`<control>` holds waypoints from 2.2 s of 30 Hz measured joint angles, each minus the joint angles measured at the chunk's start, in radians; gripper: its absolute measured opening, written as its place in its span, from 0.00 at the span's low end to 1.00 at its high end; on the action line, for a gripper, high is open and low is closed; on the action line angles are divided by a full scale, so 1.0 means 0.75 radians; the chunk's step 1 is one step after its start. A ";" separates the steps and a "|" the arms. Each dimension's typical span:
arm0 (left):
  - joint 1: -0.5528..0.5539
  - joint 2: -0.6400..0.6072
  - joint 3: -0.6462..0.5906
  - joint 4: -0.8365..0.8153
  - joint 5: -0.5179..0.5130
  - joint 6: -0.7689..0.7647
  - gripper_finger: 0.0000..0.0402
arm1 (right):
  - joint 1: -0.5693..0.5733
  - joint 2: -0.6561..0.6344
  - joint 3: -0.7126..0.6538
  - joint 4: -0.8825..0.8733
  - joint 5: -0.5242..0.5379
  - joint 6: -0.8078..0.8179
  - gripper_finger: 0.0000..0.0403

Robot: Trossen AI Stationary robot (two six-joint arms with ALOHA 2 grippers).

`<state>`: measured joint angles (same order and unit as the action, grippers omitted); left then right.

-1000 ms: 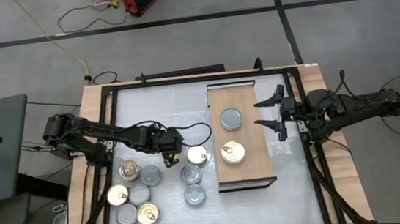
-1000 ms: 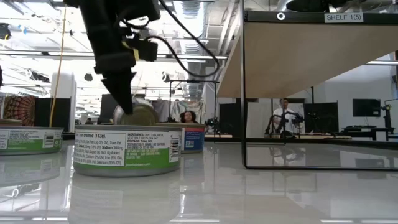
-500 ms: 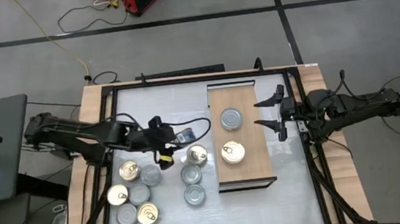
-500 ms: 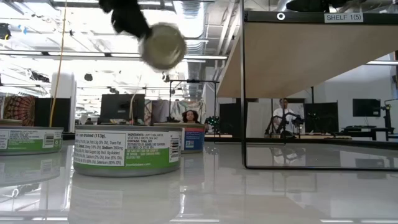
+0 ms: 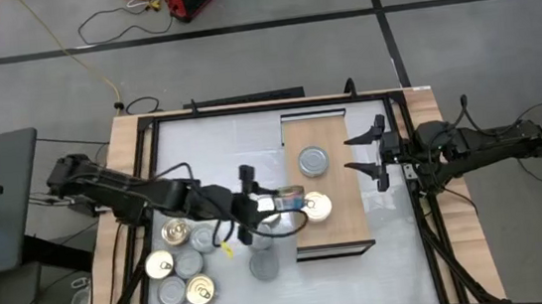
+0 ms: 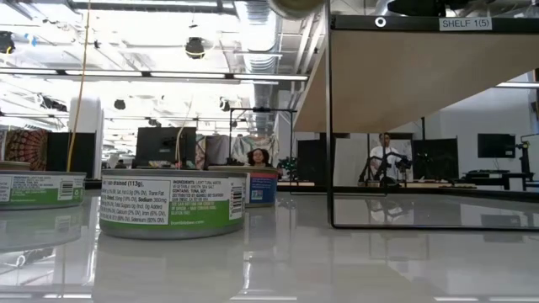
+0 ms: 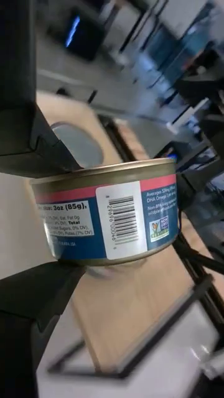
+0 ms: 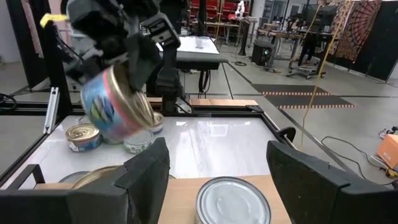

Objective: Stack canned seafood by type on shelf
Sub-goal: Stack the blue tuna can on top of the blue tuna can

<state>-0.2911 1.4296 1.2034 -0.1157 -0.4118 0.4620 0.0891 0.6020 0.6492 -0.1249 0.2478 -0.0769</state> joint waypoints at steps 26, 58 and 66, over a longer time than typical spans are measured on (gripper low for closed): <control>0.096 0.289 0.130 0.329 0.105 0.327 0.48 | 0.000 0.000 0.000 0.010 0.000 -0.028 0.73; 0.020 0.405 0.314 -0.065 -0.246 0.577 0.49 | 0.000 -0.001 0.000 -0.001 0.000 -0.029 0.73; 0.020 0.404 0.314 -0.081 -0.184 0.580 0.49 | 0.000 -0.001 0.000 -0.001 0.000 -0.029 0.73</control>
<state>-0.2764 1.7329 1.4391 -0.1765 -0.5498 0.8967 0.0891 0.6010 0.6491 -0.1253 0.2478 -0.0983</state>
